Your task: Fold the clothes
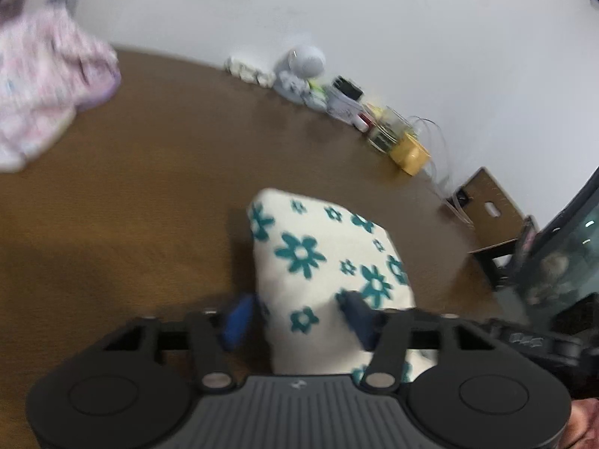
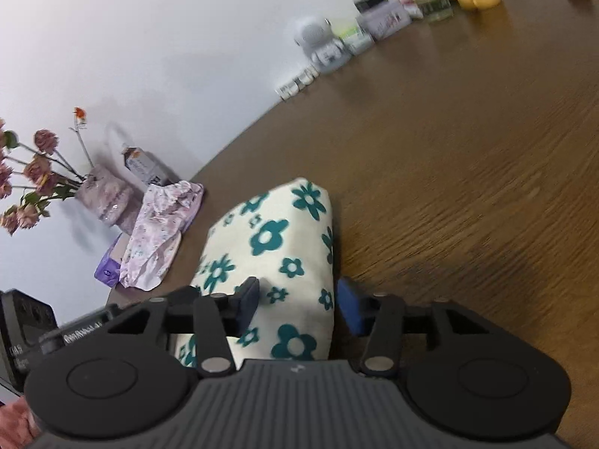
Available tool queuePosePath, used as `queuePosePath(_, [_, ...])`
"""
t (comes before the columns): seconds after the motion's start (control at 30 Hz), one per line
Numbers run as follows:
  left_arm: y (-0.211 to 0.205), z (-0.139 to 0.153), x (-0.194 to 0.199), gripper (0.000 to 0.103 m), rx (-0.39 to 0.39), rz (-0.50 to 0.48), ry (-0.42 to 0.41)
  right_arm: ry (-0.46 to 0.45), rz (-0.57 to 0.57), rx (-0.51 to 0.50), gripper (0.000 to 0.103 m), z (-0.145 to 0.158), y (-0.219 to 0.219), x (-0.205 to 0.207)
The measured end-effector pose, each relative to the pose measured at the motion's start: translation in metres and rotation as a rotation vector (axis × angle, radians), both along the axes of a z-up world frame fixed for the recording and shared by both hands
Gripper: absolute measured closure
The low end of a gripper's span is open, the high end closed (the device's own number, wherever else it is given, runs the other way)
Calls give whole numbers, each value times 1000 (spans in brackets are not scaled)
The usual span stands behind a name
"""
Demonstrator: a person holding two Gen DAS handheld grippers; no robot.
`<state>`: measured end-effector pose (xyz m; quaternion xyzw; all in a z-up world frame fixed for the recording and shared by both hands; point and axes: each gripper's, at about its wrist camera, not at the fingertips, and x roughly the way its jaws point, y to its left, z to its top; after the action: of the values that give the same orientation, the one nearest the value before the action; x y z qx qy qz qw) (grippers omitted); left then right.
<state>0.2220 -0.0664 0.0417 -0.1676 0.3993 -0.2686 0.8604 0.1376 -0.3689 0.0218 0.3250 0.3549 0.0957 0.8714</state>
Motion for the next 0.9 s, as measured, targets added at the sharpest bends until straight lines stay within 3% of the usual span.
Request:
queuePosePath(0.07, [2, 6, -2, 57, -5, 0, -18, -11, 11, -4, 76, 1, -1, -1])
queuePosePath(0.17, [0, 13, 3, 45, 7, 25, -45, -38, -12, 3, 64, 8, -6, 6])
queuePosePath(0.2, [-2, 12, 6, 55, 15, 23, -48, -45, -25, 3, 64, 9, -8, 10])
queuePosePath(0.23, [-6, 9, 9, 63, 24, 5, -43, -39, -17, 8, 67, 7, -8, 17])
queuePosePath(0.27, [-8, 7, 10, 63, 34, -4, -42, -30, -6, 14, 83, 4, -8, 23])
queuePosePath(0.37, [-1, 13, 8, 67, 10, -5, -55, -25, 15, 20, 83, 2, -8, 29])
queuePosePath(0.4, [2, 15, 9, 58, -3, 6, -56, -33, 12, 27, 81, 3, -11, 29])
queuePosePath(0.47, [2, 13, 16, 38, 17, 47, -40, -42, -6, 41, 57, 5, -17, 30])
queuePosePath(0.53, [-3, 3, 22, 58, 28, 38, -14, -22, -22, 46, 59, 2, -19, 39])
queuePosePath(0.57, [-4, 0, 23, 72, 0, 21, 1, -13, -5, 50, 72, -1, -16, 44])
queuePosePath(0.6, [-3, -2, 24, 72, -19, 12, 6, -9, 8, 38, 78, -2, -14, 46])
queuePosePath(0.67, [1, 3, 23, 72, -35, 17, -14, -17, 29, 15, 80, -3, -10, 47])
queuePosePath(0.73, [5, 6, 29, 52, -41, 54, -22, -34, 33, 39, 77, 0, -16, 48])
queuePosePath(0.77, [4, 5, 34, 32, -35, 66, -13, -35, 23, 49, 69, 1, -19, 52])
queuePosePath(0.83, [-2, 0, 46, 37, -30, 62, 14, -29, -7, 49, 64, -1, -21, 64])
queuePosePath(0.87, [-4, -2, 51, 62, -28, 60, 27, -20, -2, 48, 67, -4, -19, 73])
queuePosePath(0.9, [-6, -4, 55, 75, -32, 53, 39, -6, 6, 55, 75, -7, -17, 78])
